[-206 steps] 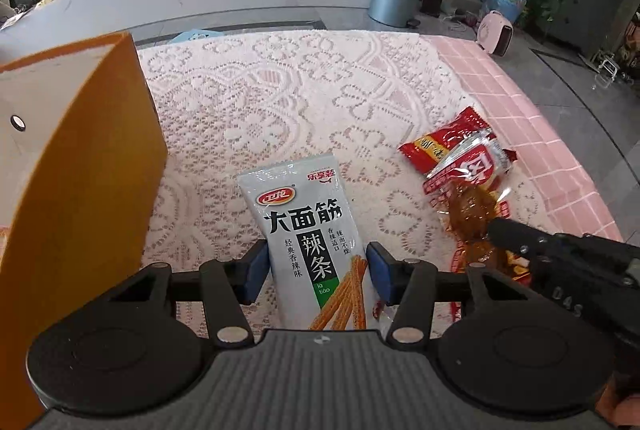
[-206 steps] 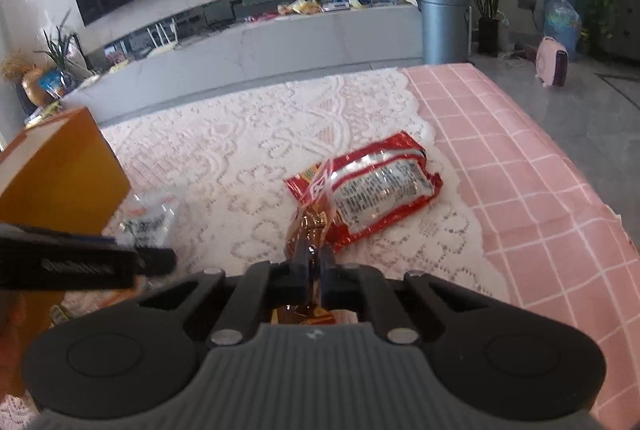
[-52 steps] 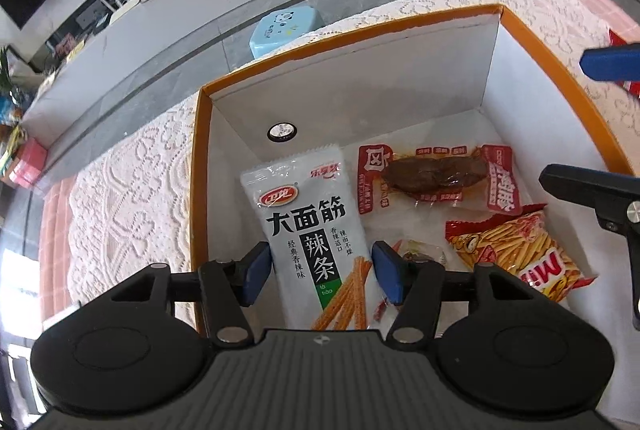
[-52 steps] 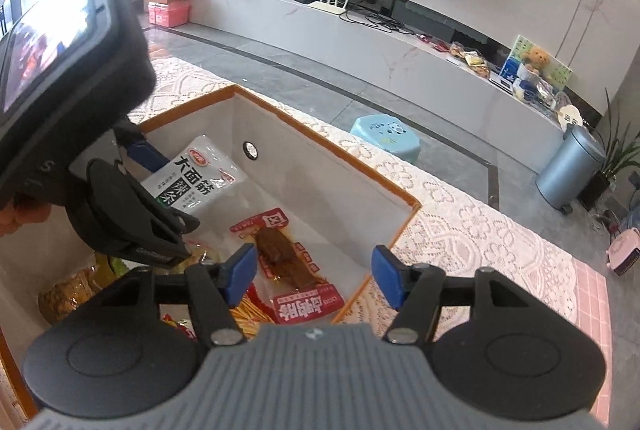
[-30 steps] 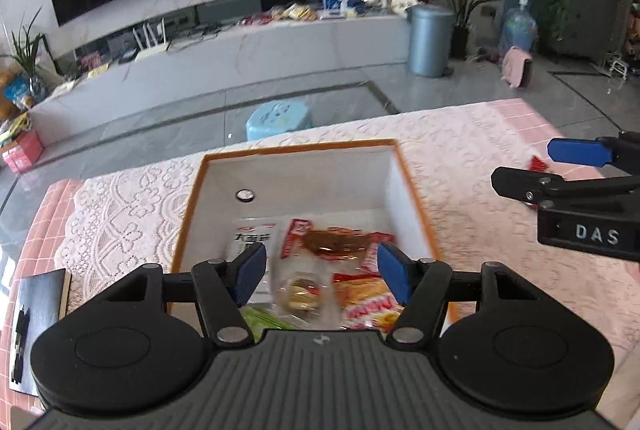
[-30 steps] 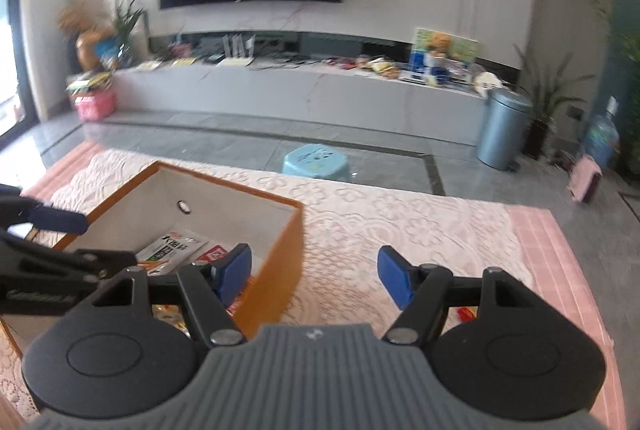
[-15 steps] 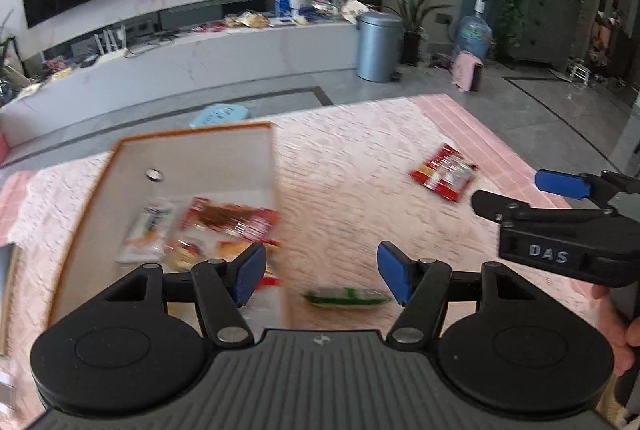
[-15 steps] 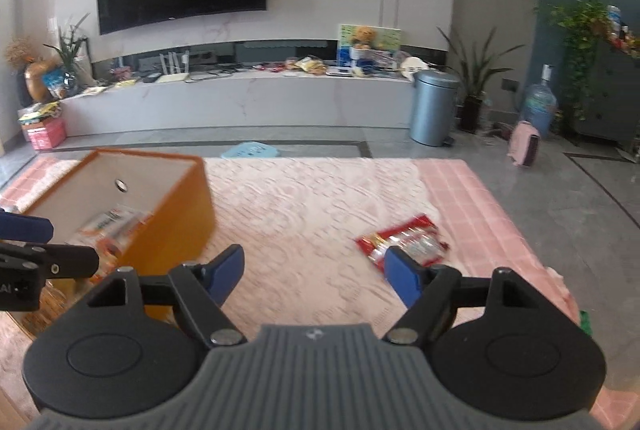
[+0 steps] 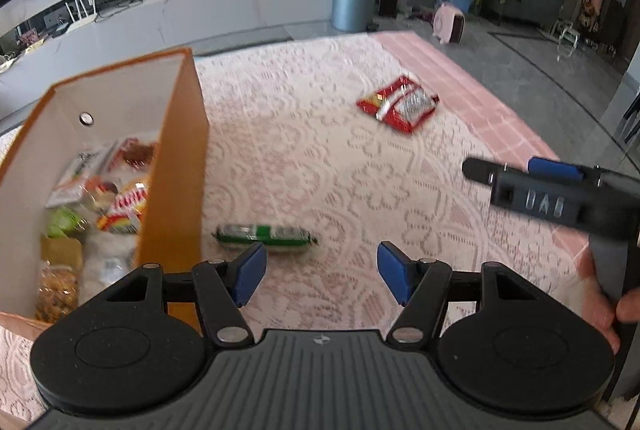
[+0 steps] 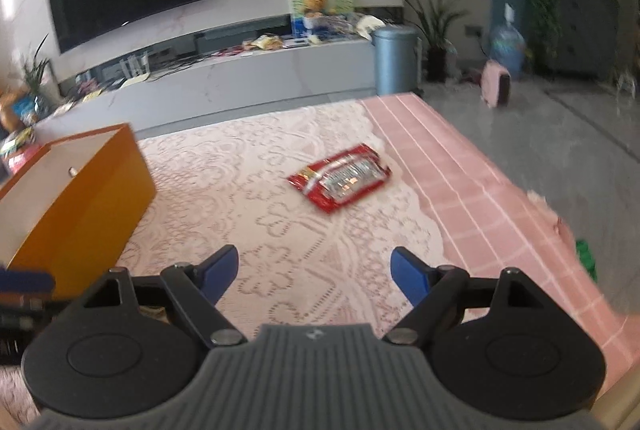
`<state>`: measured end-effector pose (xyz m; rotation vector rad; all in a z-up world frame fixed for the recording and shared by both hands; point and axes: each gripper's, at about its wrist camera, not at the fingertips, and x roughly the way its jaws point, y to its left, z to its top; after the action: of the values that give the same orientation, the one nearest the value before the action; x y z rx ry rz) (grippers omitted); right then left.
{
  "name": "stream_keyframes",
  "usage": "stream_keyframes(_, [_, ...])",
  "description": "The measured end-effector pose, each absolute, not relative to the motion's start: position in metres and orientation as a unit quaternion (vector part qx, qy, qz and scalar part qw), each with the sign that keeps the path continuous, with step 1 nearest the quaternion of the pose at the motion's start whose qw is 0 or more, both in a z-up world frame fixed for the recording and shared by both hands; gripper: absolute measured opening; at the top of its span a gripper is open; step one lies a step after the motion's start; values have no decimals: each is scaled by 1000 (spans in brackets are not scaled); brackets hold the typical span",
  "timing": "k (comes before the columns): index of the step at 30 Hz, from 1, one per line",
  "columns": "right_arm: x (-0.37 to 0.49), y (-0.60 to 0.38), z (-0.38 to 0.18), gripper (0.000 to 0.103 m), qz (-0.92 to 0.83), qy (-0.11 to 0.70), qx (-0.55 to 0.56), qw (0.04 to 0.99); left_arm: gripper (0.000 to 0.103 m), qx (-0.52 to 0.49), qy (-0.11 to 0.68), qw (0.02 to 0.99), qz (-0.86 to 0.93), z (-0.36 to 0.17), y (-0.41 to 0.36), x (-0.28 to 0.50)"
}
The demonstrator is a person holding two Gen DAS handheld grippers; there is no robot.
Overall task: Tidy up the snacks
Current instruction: 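Move both tools back toward the green sausage and red chip bag, then grasp the green sausage stick with the left tool while the right tool grasps the red chip bag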
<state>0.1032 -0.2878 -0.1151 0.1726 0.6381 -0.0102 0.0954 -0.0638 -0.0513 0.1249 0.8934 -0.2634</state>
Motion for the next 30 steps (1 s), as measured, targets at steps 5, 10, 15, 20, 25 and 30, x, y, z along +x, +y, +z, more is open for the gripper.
stream_keyframes(5, [113,-310,-126,81,-16,319,156,935,75,83,439,888,-111,-70,-72,98])
stream_keyframes(10, [123,-318,-137,81,-11,346,187,919,75,79,445,889,-75,-84,-74,112])
stream_keyframes(15, [130,-315,-143,81,0,358,186,915,68,-19,463,886,-6,-91,-65,135])
stream_keyframes(20, [136,-316,-148,81,3,368,187,911,57,-65,479,874,49,-100,-63,157])
stream_keyframes(25, [139,-317,-152,81,8,379,193,905,58,-68,481,867,109,-108,-64,172])
stream_keyframes(30, [144,-317,-157,81,14,391,199,898,58,-81,486,860,131,-116,-61,183])
